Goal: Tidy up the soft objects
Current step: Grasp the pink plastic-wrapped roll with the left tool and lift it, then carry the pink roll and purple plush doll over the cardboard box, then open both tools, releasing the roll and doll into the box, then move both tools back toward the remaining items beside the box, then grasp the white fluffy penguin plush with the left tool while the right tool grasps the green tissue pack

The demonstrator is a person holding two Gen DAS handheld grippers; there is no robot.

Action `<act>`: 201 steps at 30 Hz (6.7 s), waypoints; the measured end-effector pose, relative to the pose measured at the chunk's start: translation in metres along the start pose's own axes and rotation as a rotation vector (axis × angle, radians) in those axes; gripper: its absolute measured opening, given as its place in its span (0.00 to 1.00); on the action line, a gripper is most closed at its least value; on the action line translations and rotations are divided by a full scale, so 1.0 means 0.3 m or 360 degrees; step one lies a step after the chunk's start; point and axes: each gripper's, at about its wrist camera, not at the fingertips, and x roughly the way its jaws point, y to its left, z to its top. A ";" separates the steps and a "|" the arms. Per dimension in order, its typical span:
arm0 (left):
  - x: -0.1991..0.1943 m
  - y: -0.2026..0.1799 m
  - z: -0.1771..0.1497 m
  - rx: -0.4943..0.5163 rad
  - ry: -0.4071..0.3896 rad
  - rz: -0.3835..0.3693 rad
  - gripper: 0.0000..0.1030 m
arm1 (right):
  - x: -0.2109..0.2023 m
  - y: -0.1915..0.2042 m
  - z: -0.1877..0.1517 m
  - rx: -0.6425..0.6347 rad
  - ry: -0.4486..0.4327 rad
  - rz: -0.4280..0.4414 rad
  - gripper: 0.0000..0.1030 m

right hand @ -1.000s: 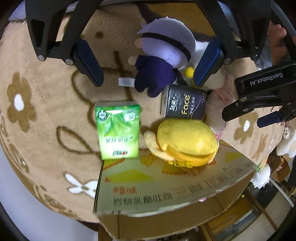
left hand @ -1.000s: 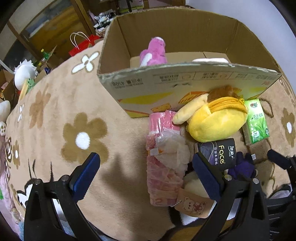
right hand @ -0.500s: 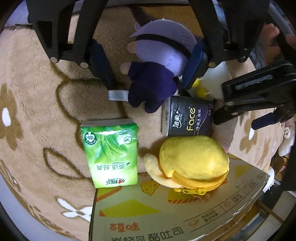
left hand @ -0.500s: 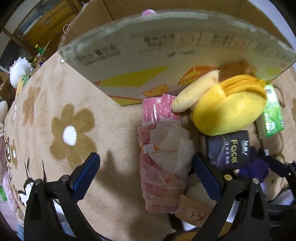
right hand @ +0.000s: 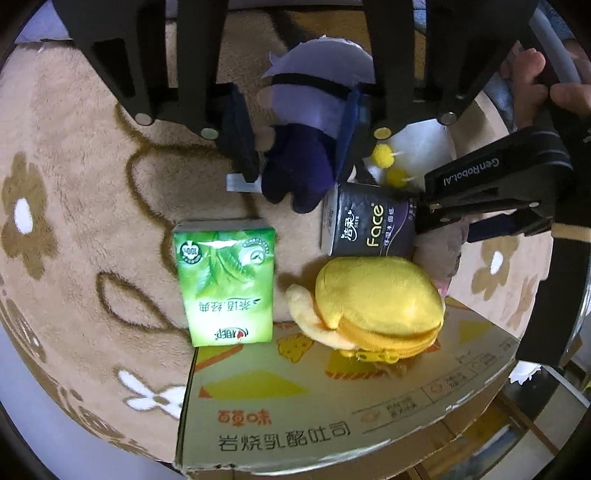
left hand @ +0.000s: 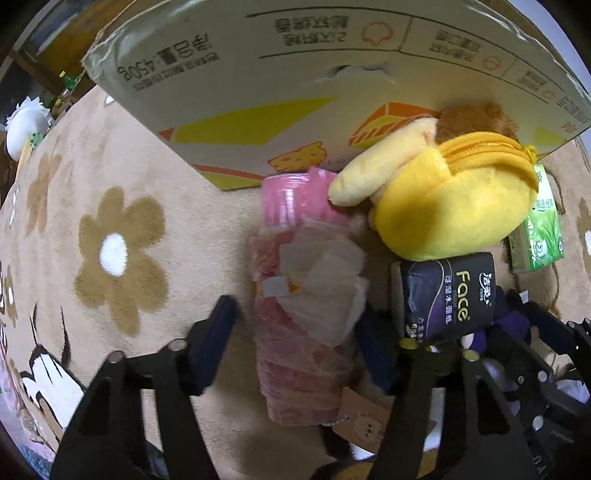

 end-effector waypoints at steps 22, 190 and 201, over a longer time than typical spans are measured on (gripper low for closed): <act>-0.110 0.055 -0.074 -0.0060 -0.0093 0.0056 0.43 | -0.207 -0.131 -0.003 0.0011 -0.0261 -0.0015 0.36; -0.168 -0.102 -0.167 0.0171 -0.0144 -0.0129 0.97 | -0.225 -0.204 0.129 0.0044 -0.0454 -0.0031 1.00; -0.078 -0.152 -0.171 0.0302 -0.0012 -0.0012 0.97 | -0.113 -0.225 0.152 0.0067 -0.0304 -0.0077 1.00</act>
